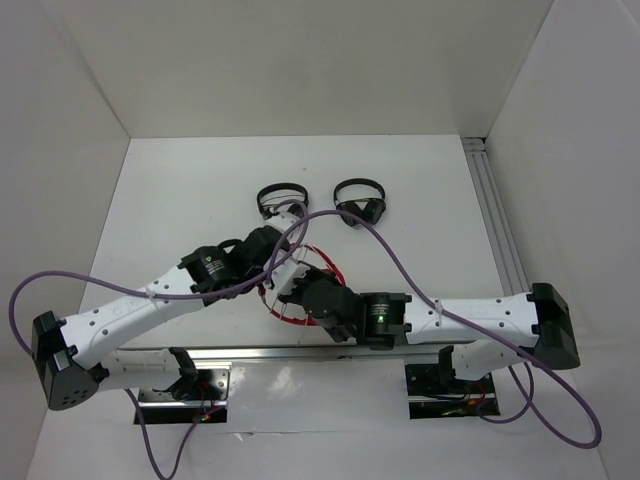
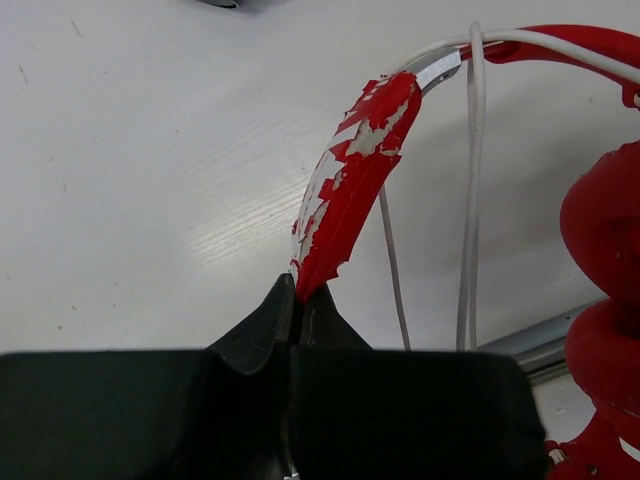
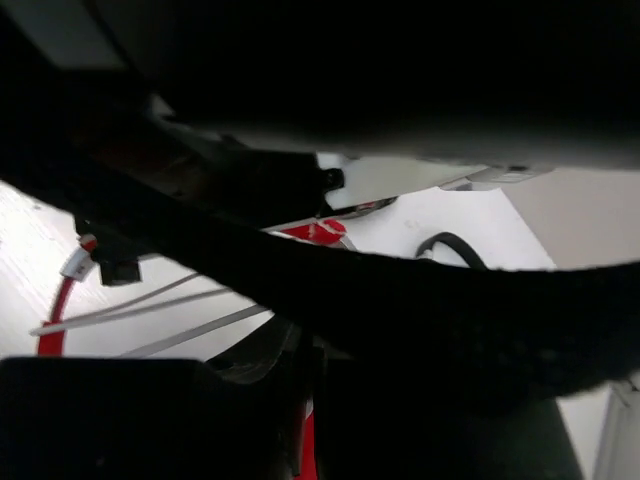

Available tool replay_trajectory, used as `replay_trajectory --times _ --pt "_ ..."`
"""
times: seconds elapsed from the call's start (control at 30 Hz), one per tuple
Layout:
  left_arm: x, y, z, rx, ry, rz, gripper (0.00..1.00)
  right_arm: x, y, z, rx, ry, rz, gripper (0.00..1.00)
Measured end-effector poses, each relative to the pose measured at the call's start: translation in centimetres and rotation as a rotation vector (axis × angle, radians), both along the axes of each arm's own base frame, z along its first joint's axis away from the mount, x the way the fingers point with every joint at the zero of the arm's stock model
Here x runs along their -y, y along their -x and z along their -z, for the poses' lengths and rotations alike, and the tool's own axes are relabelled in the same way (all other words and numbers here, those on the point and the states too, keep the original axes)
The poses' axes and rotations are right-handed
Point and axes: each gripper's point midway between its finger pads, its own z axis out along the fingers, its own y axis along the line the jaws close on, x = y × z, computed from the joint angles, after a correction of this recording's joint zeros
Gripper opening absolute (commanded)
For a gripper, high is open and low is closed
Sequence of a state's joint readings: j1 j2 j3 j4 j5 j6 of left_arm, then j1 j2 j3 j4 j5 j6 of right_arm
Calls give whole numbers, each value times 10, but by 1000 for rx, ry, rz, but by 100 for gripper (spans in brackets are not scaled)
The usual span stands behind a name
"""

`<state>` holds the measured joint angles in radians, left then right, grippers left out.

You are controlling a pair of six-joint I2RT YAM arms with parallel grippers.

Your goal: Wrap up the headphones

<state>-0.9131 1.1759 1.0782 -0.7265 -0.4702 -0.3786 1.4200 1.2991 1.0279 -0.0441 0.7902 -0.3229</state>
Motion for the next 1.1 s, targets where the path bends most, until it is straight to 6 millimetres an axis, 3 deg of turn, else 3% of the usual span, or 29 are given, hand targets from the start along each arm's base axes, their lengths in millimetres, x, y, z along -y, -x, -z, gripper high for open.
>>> replay_trajectory --times 0.17,0.33,0.37,0.43,0.47,0.6,0.8,0.97,1.1 --pt "1 3 1 12 -10 -6 0 20 -10 -7 29 4 27 18" --pt "3 15 6 2 -44 32 0 62 -47 -36 30 -135 144 18" --pt "3 18 8 -5 -49 42 0 69 -52 -39 28 -154 155 15" --pt "3 24 12 -23 -57 58 0 72 -59 -40 8 -183 133 0" --pt "3 26 14 -30 -57 63 0 70 -60 -38 -4 -192 111 0" --pt "1 32 14 -41 -64 80 0 62 -66 -15 -62 -185 65 0" --pt "-7 44 9 -65 -57 100 0 70 -82 33 -154 -168 78 0" --pt "-7 50 -14 -30 42 118 0 75 -93 52 -220 -201 67 0" --pt "-5 56 -40 1 138 151 0 66 -94 53 -262 -253 0 0"
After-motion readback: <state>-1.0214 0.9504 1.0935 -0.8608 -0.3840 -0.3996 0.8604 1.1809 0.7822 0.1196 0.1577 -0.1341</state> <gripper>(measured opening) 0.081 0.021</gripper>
